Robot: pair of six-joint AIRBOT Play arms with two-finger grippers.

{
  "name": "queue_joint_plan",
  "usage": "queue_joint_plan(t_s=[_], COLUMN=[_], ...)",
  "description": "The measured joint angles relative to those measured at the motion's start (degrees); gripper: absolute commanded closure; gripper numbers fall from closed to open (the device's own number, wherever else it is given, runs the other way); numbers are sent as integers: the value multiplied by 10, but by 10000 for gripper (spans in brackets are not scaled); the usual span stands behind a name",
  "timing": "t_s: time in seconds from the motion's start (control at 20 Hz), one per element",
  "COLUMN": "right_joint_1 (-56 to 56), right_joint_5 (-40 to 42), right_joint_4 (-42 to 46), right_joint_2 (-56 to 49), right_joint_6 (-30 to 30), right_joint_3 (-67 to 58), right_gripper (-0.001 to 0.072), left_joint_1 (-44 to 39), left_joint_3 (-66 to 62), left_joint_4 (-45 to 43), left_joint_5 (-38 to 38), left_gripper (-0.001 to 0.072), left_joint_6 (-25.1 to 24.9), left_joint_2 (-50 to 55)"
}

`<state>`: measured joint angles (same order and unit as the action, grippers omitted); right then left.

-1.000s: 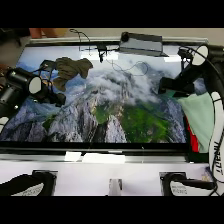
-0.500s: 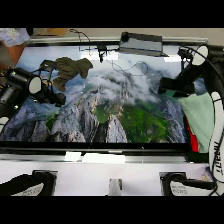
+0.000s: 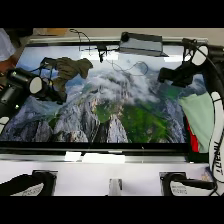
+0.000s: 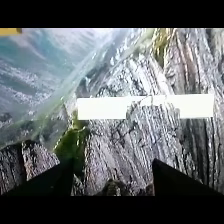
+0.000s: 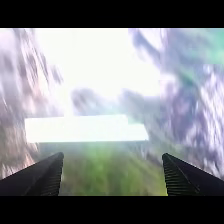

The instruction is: Fold the shirts.

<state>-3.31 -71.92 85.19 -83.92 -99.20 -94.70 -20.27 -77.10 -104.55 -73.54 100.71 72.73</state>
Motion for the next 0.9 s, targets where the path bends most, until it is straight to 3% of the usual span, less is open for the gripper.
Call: queue_joint_plan(t_s=[0.1, 0.25, 0.4, 0.55, 0.7, 0.9], right_joint_1=[0, 0, 0, 0, 0, -1], right_joint_5=[57, 115, 129, 113, 82, 55], right_joint_4=[0, -13, -42, -58, -66, -72], right_joint_2=[0, 2, 5, 7, 7, 7], right_joint_6=[-1, -10, -15, -18, -18, -18], right_joint_3=[0, 0, 0, 0, 0, 0], right_gripper=[51, 51, 51, 51, 51, 51], left_joint_1=[-2, 8, 55, 129, 190, 225], left_joint_3=[0, -9, -75, -202, -309, -366], left_joint_4=[4, 10, 39, 133, 238, 376], left_joint_5=[51, 143, 165, 146, 141, 203], left_gripper=[47, 12, -13, -13, -13, -13], left_joint_6=[12, 30, 37, 37, 75, 101], left_joint_2=[5, 28, 101, 219, 332, 432])
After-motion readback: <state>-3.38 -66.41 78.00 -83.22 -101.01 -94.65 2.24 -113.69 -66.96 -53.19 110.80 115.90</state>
